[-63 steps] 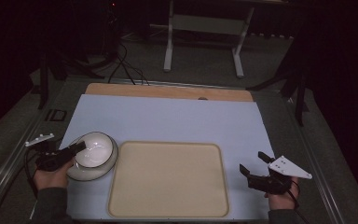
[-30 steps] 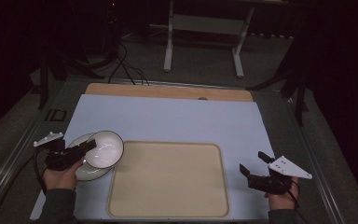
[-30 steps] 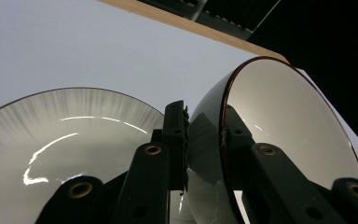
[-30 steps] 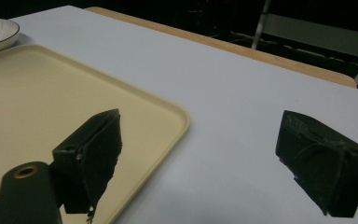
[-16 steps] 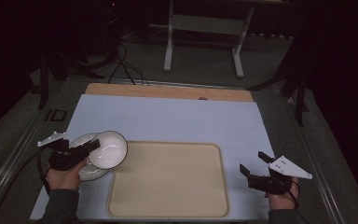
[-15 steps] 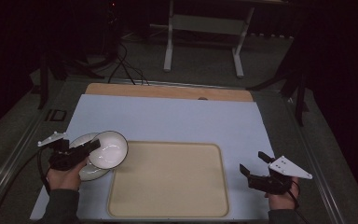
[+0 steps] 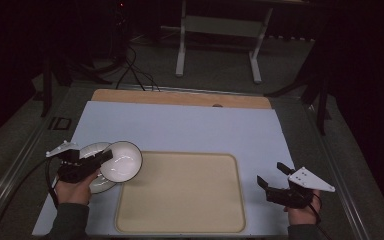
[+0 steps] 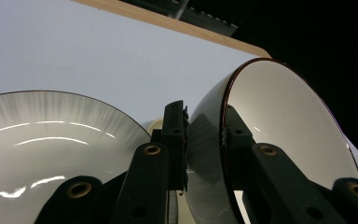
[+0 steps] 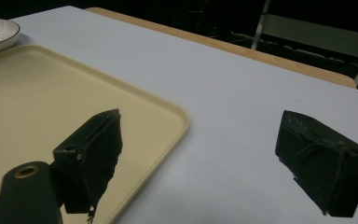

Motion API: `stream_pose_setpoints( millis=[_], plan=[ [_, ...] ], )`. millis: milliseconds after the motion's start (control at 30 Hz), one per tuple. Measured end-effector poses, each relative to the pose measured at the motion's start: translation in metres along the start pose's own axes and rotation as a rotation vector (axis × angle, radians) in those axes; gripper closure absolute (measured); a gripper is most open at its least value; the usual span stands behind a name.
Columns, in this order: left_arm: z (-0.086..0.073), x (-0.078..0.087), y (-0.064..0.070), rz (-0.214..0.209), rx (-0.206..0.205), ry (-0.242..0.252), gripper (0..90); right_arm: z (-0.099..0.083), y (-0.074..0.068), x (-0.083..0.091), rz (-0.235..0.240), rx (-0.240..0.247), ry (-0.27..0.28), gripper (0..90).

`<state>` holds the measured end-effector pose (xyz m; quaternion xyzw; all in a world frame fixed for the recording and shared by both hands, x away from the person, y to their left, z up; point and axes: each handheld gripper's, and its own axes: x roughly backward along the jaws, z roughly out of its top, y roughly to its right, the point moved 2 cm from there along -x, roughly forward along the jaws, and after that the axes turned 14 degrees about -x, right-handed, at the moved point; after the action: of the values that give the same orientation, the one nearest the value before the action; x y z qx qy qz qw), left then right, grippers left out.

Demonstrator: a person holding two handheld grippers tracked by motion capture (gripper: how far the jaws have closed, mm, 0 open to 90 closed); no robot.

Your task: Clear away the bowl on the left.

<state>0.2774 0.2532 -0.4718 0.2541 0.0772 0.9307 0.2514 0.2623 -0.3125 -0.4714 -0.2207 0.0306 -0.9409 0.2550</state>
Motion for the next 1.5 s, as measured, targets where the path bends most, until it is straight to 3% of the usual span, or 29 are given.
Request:
stream_pose_setpoints(
  millis=[1500],
  plan=[
    [0.000,-0.021,0.031,-0.065,-0.036,-0.018,76.4,0.000,0.000,0.000,-0.001,0.002,0.000,14.3]
  ],
)
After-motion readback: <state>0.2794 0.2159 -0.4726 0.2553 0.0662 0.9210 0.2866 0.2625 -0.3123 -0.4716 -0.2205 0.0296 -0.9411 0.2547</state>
